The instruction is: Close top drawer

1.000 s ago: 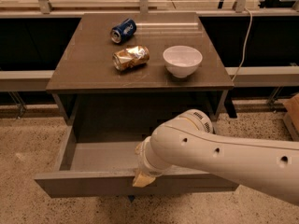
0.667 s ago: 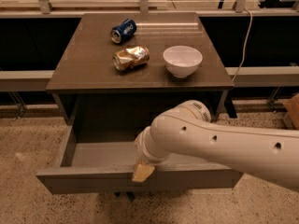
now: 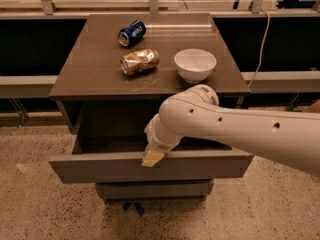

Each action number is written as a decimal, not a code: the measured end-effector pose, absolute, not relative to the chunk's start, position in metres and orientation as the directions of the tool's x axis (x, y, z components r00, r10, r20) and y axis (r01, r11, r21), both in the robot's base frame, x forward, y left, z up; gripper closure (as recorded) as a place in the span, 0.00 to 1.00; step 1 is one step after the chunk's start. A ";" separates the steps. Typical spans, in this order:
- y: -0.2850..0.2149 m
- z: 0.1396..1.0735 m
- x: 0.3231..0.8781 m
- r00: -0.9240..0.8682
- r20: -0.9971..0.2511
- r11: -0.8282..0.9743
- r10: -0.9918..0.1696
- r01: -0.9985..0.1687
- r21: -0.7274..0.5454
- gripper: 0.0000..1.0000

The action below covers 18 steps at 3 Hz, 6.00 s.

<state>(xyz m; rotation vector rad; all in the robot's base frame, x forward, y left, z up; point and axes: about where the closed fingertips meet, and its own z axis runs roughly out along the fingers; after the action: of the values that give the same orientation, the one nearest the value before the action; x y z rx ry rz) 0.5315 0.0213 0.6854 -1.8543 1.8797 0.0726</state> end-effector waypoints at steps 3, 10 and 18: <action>0.017 0.675 0.583 0.013 -0.367 0.104 -0.930 -0.950 -0.295 0.41; 0.025 0.607 0.381 0.015 -0.945 0.184 -0.327 -0.980 -0.080 0.62; 0.076 0.608 0.560 0.283 -0.925 0.165 -0.255 -0.929 -0.330 1.00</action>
Offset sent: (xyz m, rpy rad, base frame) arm 0.0879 -0.0073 -0.0180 -0.0079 0.0030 -0.0561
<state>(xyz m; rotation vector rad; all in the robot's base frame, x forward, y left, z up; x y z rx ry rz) 0.5603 0.0763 0.6077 -1.3471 1.2198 0.7088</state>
